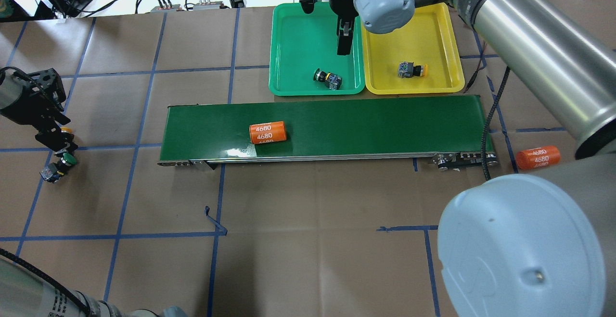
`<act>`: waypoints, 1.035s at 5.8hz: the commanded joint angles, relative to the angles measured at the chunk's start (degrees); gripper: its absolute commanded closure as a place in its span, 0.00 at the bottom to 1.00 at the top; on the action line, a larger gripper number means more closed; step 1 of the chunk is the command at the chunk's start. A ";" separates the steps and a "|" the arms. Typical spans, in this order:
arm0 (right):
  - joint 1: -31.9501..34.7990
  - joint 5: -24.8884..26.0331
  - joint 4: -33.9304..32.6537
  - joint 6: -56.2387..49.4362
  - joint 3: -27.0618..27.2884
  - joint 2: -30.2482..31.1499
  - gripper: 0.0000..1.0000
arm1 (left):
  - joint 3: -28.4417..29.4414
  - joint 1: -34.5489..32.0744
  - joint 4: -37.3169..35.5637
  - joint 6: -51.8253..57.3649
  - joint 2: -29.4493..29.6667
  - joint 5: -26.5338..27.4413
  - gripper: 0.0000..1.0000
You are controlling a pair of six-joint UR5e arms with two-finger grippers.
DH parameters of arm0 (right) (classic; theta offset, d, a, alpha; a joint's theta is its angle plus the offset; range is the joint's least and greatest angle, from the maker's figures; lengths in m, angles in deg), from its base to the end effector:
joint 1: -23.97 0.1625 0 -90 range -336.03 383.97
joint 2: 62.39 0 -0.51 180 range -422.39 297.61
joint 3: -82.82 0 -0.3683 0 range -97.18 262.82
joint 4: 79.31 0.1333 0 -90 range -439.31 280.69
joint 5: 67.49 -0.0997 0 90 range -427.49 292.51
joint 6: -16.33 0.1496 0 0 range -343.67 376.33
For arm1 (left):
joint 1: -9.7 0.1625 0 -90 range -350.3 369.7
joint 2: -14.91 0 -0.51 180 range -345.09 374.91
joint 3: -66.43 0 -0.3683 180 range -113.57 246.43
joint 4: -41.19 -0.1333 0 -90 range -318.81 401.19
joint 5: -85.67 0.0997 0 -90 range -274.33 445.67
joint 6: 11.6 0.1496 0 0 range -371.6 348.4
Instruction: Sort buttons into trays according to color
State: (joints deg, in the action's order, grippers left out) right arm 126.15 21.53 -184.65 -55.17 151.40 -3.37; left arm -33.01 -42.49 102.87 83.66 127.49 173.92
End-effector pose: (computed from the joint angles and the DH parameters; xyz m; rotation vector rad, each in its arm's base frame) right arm 0.2889 -0.6946 0.3998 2.0708 -2.3108 0.1493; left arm 0.2576 -0.5569 0.2825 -1.4742 -2.6931 0.0035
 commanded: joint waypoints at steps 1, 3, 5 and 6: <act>-1.45 -0.07 13.64 -0.21 5.98 8.70 0.00 | -1.02 3.92 -5.58 -0.34 2.45 0.61 0.03; -1.36 -0.43 6.87 -1.88 21.17 17.58 0.00 | -1.11 6.14 -5.70 0.00 5.36 0.70 0.11; -1.19 -0.43 -3.86 -1.88 28.86 19.73 0.00 | -2.85 6.40 -5.70 -1.30 5.55 3.25 0.10; -1.10 -0.43 -4.43 -1.97 28.88 19.73 0.00 | -4.43 6.40 -6.31 -1.22 5.28 3.25 0.16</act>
State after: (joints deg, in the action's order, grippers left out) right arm 124.97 21.10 -187.37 -57.07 179.43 16.16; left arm -36.08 -36.13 96.98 82.58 132.93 177.00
